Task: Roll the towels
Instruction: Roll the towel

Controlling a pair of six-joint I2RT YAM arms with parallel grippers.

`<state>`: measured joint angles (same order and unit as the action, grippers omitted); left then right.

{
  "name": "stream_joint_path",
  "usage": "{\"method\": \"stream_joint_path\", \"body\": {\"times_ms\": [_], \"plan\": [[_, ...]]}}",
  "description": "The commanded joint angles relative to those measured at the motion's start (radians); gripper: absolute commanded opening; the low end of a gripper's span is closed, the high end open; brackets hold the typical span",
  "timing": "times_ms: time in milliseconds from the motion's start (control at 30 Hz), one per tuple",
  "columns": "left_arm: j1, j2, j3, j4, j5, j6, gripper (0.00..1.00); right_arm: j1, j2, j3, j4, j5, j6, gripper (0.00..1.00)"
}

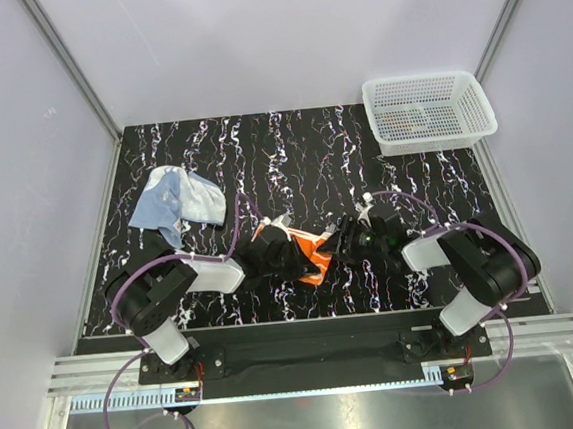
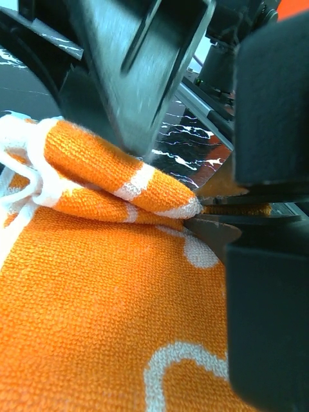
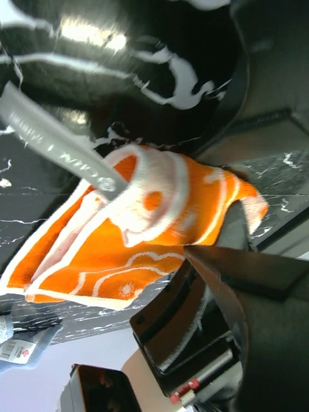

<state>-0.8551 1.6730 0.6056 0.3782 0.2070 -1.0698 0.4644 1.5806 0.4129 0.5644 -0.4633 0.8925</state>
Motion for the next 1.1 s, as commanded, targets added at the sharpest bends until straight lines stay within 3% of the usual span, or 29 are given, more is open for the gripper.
{"method": "stream_joint_path", "body": {"times_ms": [0,167,267,433,567,667,767,1067], "plan": [[-0.004,0.002,-0.021,0.022,0.031,0.024,0.00,0.039,0.083,0.006,0.045,0.017,0.006,0.58],[-0.002,0.001,-0.021,0.025,0.034,0.025,0.00,0.068,0.110,0.012,0.075,0.026,0.019,0.34],[-0.002,0.005,-0.017,0.024,0.042,0.036,0.00,0.072,0.098,0.029,0.025,0.031,0.011,0.26],[-0.025,-0.028,0.031,-0.099,-0.003,0.102,0.15,0.071,0.016,0.118,-0.260,0.101,-0.053,0.22],[-0.080,-0.090,0.100,-0.255,-0.104,0.197,0.41,0.075,-0.047,0.205,-0.519,0.198,-0.121,0.19],[-0.131,-0.108,0.173,-0.375,-0.204,0.261,0.52,0.080,-0.097,0.262,-0.707,0.279,-0.141,0.18],[-0.186,-0.118,0.255,-0.531,-0.358,0.317,0.56,0.092,-0.116,0.311,-0.831,0.324,-0.147,0.18],[-0.366,-0.082,0.411,-0.676,-0.699,0.452,0.58,0.157,-0.082,0.460,-1.083,0.387,-0.135,0.19]]}}
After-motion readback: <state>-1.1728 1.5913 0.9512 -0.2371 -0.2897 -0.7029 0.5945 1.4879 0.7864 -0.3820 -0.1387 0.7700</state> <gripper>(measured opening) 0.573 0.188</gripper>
